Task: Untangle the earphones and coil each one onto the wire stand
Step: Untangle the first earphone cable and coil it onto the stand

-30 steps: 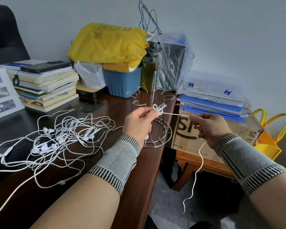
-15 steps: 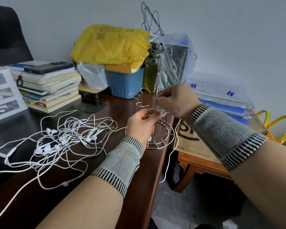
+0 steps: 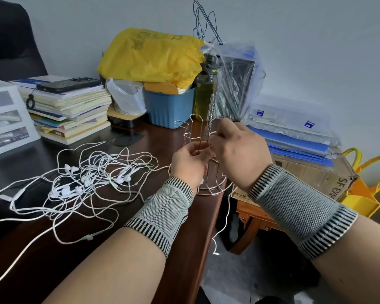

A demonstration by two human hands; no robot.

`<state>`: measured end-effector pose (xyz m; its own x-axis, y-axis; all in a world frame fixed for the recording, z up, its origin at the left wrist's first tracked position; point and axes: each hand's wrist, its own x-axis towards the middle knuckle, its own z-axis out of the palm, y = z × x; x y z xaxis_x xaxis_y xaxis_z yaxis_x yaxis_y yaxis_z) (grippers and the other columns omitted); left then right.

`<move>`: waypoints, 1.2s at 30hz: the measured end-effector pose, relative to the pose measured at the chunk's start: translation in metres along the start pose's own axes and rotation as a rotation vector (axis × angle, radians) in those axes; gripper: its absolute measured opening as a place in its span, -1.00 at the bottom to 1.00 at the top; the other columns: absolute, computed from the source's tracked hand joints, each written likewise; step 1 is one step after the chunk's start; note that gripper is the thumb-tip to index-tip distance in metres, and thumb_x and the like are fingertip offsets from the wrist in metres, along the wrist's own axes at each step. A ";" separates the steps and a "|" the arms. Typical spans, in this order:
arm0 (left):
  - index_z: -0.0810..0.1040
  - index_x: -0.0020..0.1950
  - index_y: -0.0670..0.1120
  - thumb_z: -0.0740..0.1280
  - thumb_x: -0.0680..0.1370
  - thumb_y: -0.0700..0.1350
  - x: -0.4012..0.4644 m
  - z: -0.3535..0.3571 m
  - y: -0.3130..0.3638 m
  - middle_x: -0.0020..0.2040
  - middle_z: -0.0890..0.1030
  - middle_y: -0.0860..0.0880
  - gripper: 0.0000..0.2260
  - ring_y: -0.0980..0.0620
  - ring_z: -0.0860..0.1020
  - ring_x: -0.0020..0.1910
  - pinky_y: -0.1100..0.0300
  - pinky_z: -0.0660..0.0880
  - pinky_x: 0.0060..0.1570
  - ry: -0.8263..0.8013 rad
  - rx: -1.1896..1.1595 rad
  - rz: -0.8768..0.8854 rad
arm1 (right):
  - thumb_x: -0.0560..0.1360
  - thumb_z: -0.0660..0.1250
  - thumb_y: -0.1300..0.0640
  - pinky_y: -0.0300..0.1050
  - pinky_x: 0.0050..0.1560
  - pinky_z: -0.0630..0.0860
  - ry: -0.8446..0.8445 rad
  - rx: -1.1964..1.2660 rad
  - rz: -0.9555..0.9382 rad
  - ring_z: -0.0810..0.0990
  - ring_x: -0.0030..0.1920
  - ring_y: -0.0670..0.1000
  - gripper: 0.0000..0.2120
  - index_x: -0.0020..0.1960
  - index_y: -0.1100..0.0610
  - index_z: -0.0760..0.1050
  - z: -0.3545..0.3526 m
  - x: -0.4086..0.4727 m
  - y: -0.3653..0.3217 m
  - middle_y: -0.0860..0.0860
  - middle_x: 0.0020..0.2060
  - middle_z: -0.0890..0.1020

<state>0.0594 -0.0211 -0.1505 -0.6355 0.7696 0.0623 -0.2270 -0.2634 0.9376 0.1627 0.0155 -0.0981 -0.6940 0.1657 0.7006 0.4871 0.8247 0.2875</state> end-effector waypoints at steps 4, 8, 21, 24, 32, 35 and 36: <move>0.55 -0.18 -0.08 0.36 0.53 -0.29 0.001 0.000 -0.001 -0.57 0.41 0.10 -0.85 0.18 0.27 -0.63 0.39 0.18 -0.63 0.006 0.046 0.003 | 0.42 0.34 0.17 -0.21 -0.50 0.24 0.044 0.004 -0.032 0.48 -0.33 0.09 -0.90 -0.25 0.16 0.58 0.008 -0.013 0.001 0.07 -0.26 0.50; 0.61 -0.14 -0.06 0.38 0.54 -0.24 0.002 -0.001 -0.002 -0.50 0.44 0.08 -0.89 0.18 0.28 -0.60 0.36 0.20 -0.61 -0.015 0.073 0.012 | 0.41 0.43 0.21 -0.18 -0.50 0.41 0.131 0.171 0.095 0.52 -0.36 0.09 -0.94 -0.12 0.16 0.65 0.022 -0.031 0.002 0.07 -0.28 0.52; 0.64 -0.08 -0.05 0.47 0.48 -0.16 0.000 -0.004 -0.002 -0.20 0.50 -0.13 -0.94 0.14 0.28 -0.52 0.26 0.20 -0.50 -0.031 0.074 0.025 | 0.50 0.32 0.30 -0.18 -0.23 0.50 -0.032 1.078 0.895 0.53 -0.33 -0.05 -0.82 -0.16 0.04 0.55 0.020 -0.032 0.010 0.06 -0.27 0.63; 0.65 -0.06 -0.06 0.47 0.48 -0.14 0.000 -0.005 -0.002 -0.20 0.49 -0.13 -0.93 0.12 0.28 -0.52 0.25 0.19 -0.48 -0.043 0.070 0.020 | 0.50 0.35 0.24 -0.15 -0.33 0.44 0.005 1.223 1.022 0.47 -0.41 -0.06 -0.90 -0.18 0.10 0.57 0.021 -0.026 0.010 0.01 -0.40 0.57; 0.66 -0.03 -0.11 0.49 0.46 -0.11 0.000 -0.005 -0.002 -0.17 0.55 -0.17 -0.87 0.13 0.28 -0.53 0.24 0.21 -0.48 -0.036 0.094 0.035 | 0.47 0.39 0.22 -0.27 -0.48 0.30 0.045 1.306 1.121 0.35 -0.51 -0.12 -0.87 -0.25 0.13 0.54 0.026 -0.015 0.008 -0.11 -0.55 0.46; 0.66 -0.04 -0.10 0.50 0.45 -0.10 0.000 -0.005 -0.002 -0.16 0.56 -0.17 -0.86 0.12 0.28 -0.52 0.23 0.22 -0.48 -0.034 0.100 0.030 | 0.48 0.38 0.23 -0.26 -0.57 0.23 0.033 1.383 1.196 0.28 -0.58 -0.12 -0.85 -0.27 0.15 0.52 0.027 -0.012 0.009 -0.05 -0.54 0.40; 0.66 -0.04 -0.10 0.50 0.45 -0.10 0.000 -0.005 -0.002 -0.17 0.56 -0.17 -0.87 0.12 0.28 -0.52 0.24 0.23 -0.48 -0.034 0.102 0.032 | 0.48 0.37 0.23 -0.26 -0.58 0.20 0.025 1.419 1.228 0.25 -0.59 -0.12 -0.84 -0.27 0.16 0.51 0.027 -0.011 0.009 -0.03 -0.54 0.37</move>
<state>0.0557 -0.0237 -0.1540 -0.6157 0.7813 0.1025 -0.1294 -0.2285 0.9649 0.1608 0.0358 -0.1211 -0.3317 0.9399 0.0811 -0.1110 0.0465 -0.9927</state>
